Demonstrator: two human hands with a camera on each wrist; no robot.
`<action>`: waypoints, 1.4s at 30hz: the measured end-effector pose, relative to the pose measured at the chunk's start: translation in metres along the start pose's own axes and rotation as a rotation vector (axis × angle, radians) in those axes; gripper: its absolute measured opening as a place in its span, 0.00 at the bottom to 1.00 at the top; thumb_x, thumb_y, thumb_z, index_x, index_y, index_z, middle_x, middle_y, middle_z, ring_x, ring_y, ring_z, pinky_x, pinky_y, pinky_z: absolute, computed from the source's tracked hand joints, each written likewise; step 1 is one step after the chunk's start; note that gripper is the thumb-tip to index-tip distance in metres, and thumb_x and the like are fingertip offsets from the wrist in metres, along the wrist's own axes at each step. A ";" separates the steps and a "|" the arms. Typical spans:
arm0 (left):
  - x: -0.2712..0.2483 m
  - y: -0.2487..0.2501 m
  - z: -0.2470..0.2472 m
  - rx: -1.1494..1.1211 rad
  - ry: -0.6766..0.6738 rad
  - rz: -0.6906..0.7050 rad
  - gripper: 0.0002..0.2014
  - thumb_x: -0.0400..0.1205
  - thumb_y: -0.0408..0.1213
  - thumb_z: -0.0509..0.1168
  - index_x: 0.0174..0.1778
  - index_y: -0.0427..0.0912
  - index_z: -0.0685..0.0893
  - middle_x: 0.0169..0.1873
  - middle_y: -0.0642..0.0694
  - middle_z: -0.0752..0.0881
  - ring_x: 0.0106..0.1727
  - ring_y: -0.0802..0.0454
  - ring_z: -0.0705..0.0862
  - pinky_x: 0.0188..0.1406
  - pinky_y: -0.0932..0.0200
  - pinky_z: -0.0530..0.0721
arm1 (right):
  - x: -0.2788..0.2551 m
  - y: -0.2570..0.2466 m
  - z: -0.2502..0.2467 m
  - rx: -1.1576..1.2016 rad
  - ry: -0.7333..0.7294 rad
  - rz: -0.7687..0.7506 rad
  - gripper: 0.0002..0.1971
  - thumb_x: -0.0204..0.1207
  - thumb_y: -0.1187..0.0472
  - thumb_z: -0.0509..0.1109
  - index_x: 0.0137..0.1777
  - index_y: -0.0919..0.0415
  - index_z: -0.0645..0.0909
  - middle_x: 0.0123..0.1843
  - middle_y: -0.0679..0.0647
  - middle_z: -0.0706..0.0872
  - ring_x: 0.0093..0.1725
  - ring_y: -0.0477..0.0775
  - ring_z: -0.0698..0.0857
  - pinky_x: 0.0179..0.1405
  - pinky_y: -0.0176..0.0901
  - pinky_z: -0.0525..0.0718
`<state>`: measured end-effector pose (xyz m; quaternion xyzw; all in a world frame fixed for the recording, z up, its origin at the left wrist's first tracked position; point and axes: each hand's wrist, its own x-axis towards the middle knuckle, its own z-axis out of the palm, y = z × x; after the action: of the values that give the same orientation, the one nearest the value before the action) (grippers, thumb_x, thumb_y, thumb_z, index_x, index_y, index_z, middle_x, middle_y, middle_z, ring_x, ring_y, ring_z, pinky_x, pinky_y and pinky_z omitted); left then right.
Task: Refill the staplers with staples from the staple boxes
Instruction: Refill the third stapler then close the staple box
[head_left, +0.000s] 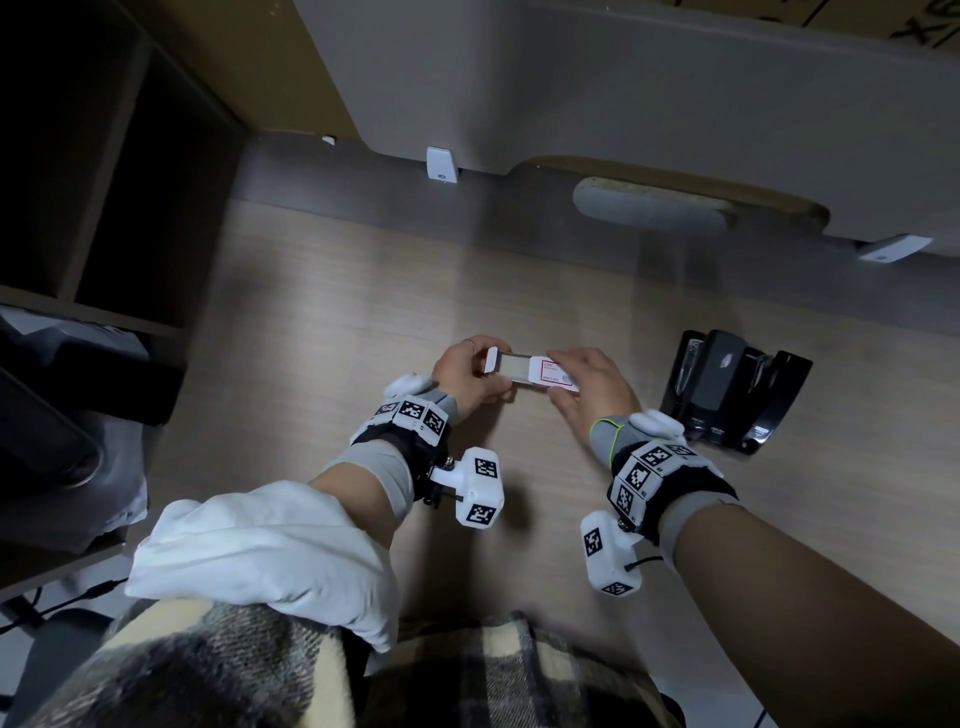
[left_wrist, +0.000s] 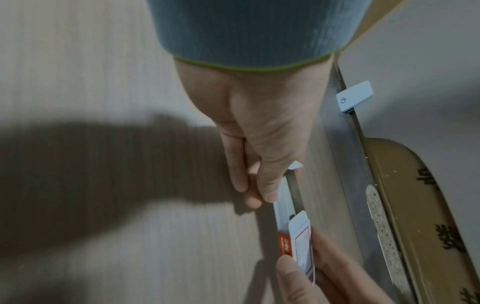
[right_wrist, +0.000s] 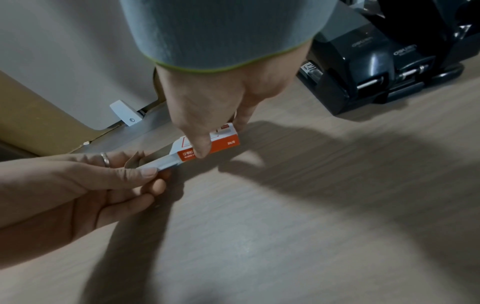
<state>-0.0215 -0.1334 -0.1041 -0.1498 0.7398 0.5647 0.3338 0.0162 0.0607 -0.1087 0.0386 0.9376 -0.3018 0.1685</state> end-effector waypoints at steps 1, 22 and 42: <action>0.000 -0.001 0.001 0.012 0.003 0.004 0.20 0.74 0.21 0.73 0.59 0.43 0.84 0.48 0.34 0.90 0.41 0.39 0.92 0.49 0.45 0.92 | 0.000 -0.002 -0.001 -0.017 -0.007 -0.001 0.24 0.73 0.58 0.75 0.70 0.49 0.80 0.65 0.51 0.81 0.67 0.57 0.78 0.61 0.47 0.80; -0.014 0.019 0.023 -0.215 -0.115 -0.063 0.20 0.87 0.33 0.63 0.76 0.45 0.78 0.51 0.42 0.88 0.34 0.60 0.90 0.38 0.65 0.88 | -0.007 -0.023 -0.010 -0.013 0.017 -0.066 0.25 0.72 0.52 0.77 0.71 0.46 0.80 0.62 0.50 0.82 0.65 0.55 0.76 0.57 0.46 0.79; -0.010 0.041 0.079 -0.052 0.095 -0.040 0.16 0.83 0.39 0.68 0.67 0.42 0.81 0.55 0.45 0.87 0.50 0.48 0.88 0.50 0.61 0.84 | -0.033 0.001 -0.053 -0.171 0.307 0.336 0.33 0.73 0.39 0.66 0.72 0.59 0.72 0.66 0.59 0.81 0.64 0.64 0.76 0.58 0.54 0.77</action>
<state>-0.0132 -0.0481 -0.0783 -0.1997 0.7367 0.5692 0.3056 0.0319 0.0937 -0.0576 0.2252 0.9547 -0.1796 0.0746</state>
